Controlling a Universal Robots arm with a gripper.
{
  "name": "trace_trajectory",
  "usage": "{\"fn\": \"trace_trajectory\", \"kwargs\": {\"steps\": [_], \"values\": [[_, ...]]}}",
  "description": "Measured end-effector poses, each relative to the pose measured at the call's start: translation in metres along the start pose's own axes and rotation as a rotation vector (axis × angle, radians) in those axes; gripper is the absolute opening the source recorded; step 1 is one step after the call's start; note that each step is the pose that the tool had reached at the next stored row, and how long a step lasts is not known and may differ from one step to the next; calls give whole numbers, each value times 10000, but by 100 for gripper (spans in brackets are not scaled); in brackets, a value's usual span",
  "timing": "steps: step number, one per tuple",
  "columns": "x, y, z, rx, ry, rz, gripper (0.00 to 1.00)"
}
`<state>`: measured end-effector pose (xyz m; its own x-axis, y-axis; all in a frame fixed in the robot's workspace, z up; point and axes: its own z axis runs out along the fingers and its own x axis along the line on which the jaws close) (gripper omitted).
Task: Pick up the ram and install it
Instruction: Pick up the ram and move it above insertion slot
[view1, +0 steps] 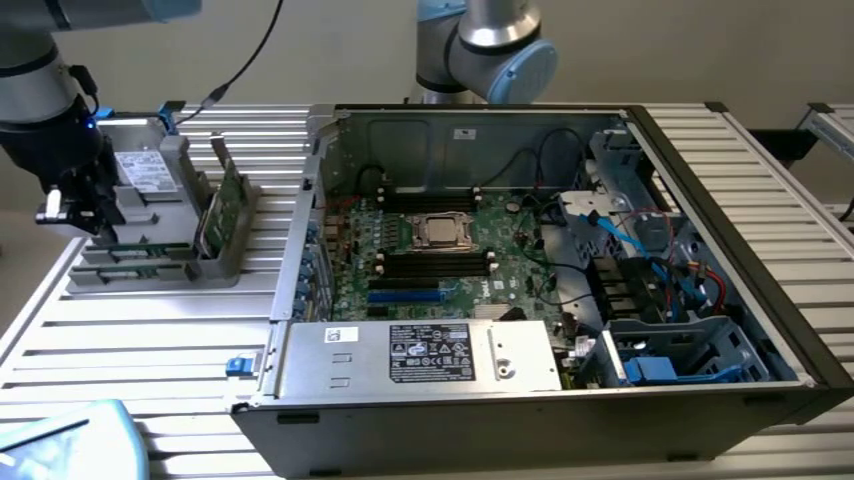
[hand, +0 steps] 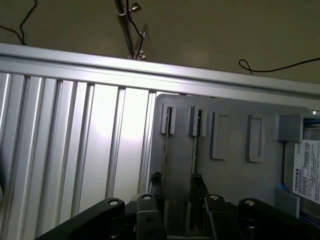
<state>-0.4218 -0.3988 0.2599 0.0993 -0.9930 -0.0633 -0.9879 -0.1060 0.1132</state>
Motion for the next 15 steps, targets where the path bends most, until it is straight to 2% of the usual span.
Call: {"fn": "trace_trajectory", "kwargs": {"steps": [9, 15], "values": [[6, 9, 136, 78, 9, -4, 37], [8, 22, 208, 107, 12, -6, 37]]}}
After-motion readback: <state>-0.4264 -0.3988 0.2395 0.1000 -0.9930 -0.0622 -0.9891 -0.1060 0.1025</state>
